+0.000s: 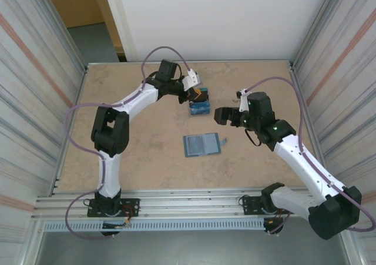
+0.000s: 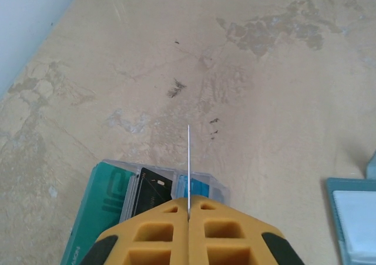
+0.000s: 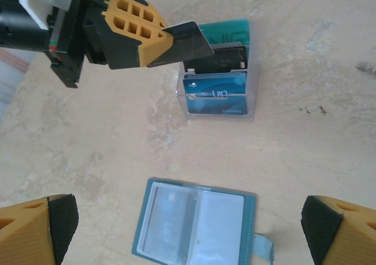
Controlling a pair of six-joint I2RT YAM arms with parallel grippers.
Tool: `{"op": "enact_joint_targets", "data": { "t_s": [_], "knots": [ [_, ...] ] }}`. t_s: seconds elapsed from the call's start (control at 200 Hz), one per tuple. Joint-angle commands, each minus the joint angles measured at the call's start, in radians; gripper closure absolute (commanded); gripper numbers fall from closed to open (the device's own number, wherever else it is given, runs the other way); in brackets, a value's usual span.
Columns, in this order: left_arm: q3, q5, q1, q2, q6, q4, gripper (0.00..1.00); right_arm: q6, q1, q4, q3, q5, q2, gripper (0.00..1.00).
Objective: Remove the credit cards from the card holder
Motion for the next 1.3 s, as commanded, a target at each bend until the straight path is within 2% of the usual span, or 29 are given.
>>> {"op": "enact_joint_targets", "data": {
  "t_s": [0.0,0.396,1.293],
  "knots": [
    [0.073,0.002,-0.001,0.064,0.059,-0.02,1.0,0.042,-0.005,-0.026,0.006,0.052,-0.038,0.01],
    [0.15,0.002,0.005,0.16,0.064,-0.035,1.0,0.061,-0.005,-0.029,0.006,0.069,-0.063,0.01],
    [0.22,-0.027,0.009,0.247,0.06,-0.069,1.0,0.075,-0.005,-0.036,-0.003,0.059,-0.107,0.01]
  ]
}}
